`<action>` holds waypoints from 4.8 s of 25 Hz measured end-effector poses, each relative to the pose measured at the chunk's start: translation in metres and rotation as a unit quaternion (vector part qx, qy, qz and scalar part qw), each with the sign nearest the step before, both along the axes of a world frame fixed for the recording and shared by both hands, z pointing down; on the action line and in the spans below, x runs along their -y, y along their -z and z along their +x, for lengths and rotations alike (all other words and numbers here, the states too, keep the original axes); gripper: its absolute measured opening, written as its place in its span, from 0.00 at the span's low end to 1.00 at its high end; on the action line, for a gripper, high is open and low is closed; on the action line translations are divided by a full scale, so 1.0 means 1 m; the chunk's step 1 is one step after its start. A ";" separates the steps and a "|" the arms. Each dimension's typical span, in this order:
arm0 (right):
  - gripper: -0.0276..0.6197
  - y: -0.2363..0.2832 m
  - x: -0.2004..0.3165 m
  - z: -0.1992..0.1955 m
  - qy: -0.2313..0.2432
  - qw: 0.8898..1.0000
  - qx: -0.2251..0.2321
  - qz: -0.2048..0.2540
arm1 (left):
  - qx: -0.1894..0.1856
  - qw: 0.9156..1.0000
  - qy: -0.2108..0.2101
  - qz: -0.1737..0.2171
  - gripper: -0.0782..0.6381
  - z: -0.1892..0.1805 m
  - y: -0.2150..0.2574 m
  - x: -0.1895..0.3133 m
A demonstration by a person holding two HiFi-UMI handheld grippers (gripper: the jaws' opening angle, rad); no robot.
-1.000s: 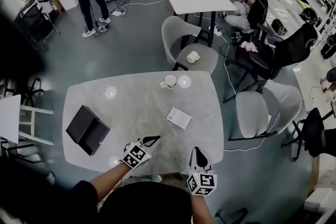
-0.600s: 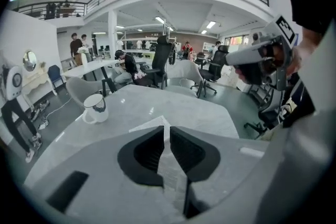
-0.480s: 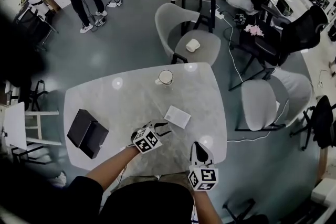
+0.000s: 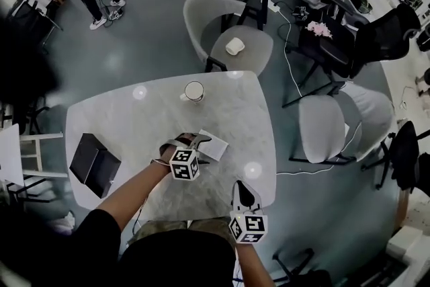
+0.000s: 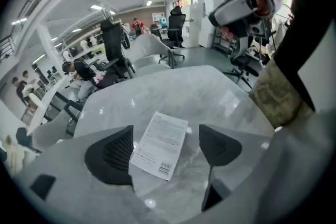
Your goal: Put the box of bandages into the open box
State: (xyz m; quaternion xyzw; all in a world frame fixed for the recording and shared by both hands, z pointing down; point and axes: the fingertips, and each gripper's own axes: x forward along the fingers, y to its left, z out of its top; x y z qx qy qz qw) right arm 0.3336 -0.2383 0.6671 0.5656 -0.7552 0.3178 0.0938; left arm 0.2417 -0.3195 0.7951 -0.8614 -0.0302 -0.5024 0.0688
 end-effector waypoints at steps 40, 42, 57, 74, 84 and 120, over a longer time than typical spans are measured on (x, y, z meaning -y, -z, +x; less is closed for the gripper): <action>0.06 -0.023 -0.032 0.036 -0.029 0.998 -0.053 -0.013 | 0.184 0.964 -0.175 -0.082 0.69 -0.020 -0.083 -0.008; 0.06 -0.019 -0.037 0.023 -0.020 0.998 -0.051 -0.009 | 0.188 0.965 -0.168 -0.072 0.69 -0.034 -0.074 -0.007; 0.06 0.022 -0.063 -0.130 0.112 0.990 -0.063 0.059 | 0.135 0.987 -0.016 -0.087 0.69 -0.187 0.011 -0.045; 0.06 0.077 -0.166 -0.327 0.223 0.965 -0.077 0.111 | 0.104 0.984 0.126 -0.066 0.69 -0.413 0.081 -0.144; 0.06 0.108 -0.204 -0.418 0.175 0.976 -0.044 0.126 | 0.081 0.970 0.219 -0.071 0.69 -0.533 0.089 -0.211; 0.06 0.051 -0.097 -0.533 0.280 0.956 -0.022 0.082 | 0.018 0.862 0.483 -0.152 0.69 -0.584 -0.016 -0.157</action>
